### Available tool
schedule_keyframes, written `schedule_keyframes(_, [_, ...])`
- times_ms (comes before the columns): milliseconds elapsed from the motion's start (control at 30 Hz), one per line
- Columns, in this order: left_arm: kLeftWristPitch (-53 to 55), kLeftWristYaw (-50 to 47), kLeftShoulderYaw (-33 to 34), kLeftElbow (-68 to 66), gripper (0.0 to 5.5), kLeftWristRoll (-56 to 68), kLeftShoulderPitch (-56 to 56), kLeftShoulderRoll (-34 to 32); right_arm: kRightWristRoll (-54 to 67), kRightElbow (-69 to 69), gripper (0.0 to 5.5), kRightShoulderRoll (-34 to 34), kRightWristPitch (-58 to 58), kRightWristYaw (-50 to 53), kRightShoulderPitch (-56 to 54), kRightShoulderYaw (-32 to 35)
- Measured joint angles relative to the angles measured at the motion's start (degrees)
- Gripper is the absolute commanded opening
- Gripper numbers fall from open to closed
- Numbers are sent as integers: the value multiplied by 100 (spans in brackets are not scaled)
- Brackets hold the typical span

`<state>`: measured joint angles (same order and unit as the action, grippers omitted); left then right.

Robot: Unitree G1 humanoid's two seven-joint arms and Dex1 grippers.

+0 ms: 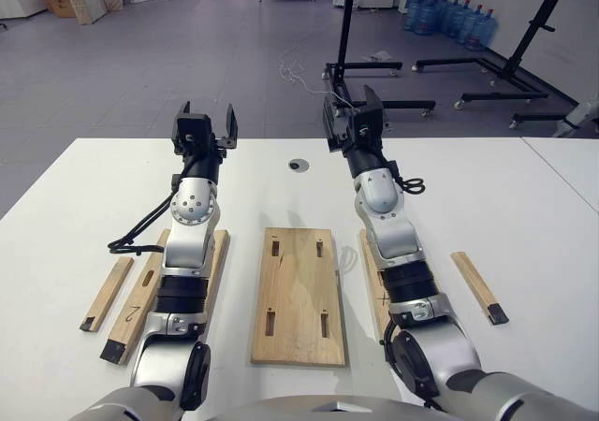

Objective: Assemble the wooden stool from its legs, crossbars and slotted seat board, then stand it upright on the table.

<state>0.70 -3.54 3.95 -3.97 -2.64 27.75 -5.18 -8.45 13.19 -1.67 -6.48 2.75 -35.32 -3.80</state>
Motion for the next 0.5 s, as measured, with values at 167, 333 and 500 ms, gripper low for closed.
schedule_keyframes(167, [1, 85, -20, -1, 392, -18, 2, -54, 180, 30, 367, 188, 6, -81, 0, -5])
schedule_keyframes(333, [-9, 75, -83, -2, 392, -43, 28, -62, 305, 171, 367, 270, 19, -114, -8, 57])
schedule_keyframes(500, [17, 37, -72, 99, 392, -40, -14, -35, 466, 87, 367, 243, 232, -177, -42, 180])
